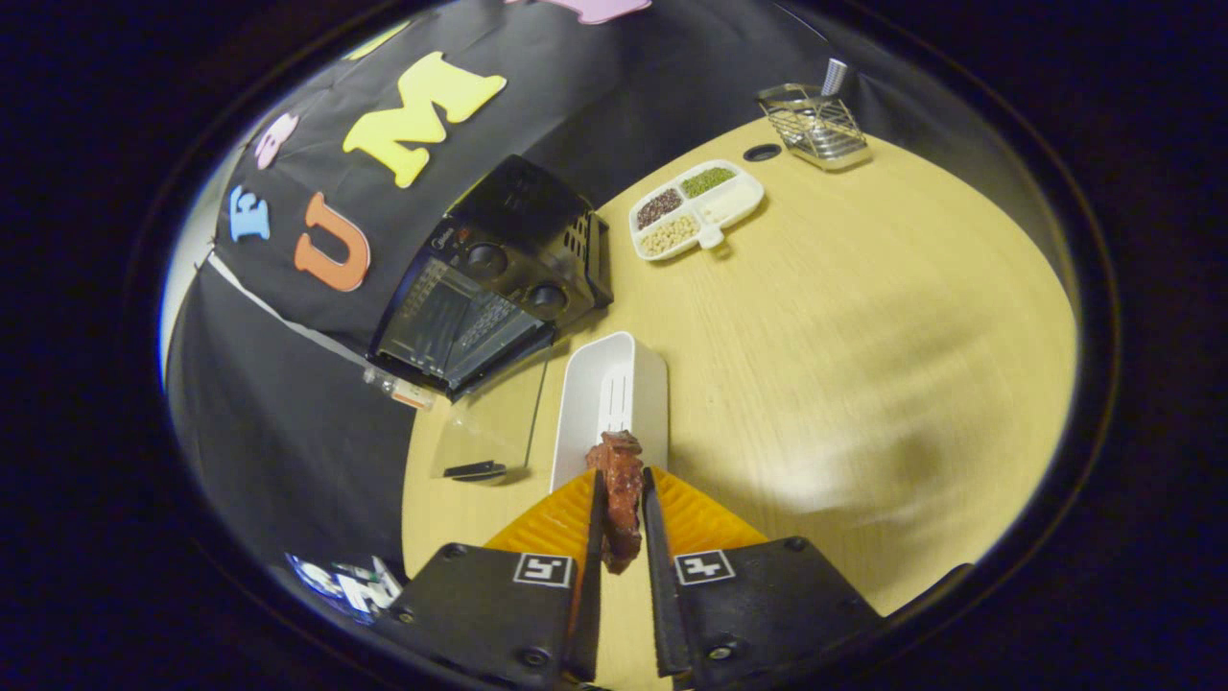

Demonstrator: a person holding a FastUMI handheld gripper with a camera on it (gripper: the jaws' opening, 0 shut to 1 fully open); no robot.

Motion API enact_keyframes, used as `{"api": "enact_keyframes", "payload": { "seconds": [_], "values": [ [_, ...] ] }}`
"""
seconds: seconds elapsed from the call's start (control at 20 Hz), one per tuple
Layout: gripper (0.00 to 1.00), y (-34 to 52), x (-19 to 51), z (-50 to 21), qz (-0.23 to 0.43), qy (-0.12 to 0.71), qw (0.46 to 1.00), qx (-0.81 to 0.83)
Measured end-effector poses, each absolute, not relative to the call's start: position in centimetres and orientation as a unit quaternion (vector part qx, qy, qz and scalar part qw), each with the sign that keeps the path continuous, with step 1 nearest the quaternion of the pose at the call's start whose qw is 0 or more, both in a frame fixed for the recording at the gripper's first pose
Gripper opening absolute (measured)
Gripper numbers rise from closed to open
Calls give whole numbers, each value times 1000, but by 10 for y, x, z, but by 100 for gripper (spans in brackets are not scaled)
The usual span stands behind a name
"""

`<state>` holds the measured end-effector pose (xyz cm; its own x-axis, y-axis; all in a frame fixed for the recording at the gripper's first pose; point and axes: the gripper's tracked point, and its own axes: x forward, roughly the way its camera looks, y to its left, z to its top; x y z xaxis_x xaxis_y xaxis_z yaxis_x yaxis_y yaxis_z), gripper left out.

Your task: Open the toaster oven, put the food inside, and close the toaster oven door.

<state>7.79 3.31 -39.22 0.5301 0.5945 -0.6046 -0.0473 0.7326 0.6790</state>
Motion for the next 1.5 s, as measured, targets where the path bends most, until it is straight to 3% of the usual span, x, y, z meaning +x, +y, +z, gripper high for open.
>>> {"api": "enact_keyframes", "payload": {
  "seconds": [0.2,0.7,1.15,1.5],
  "values": [
    [17,30,79,-384,201,440,816,317],
    [16,72,82,-293,231,360,839,336],
    [15,173,109,-290,233,332,828,388],
    [15,229,159,-315,149,290,811,486]
  ]
}}
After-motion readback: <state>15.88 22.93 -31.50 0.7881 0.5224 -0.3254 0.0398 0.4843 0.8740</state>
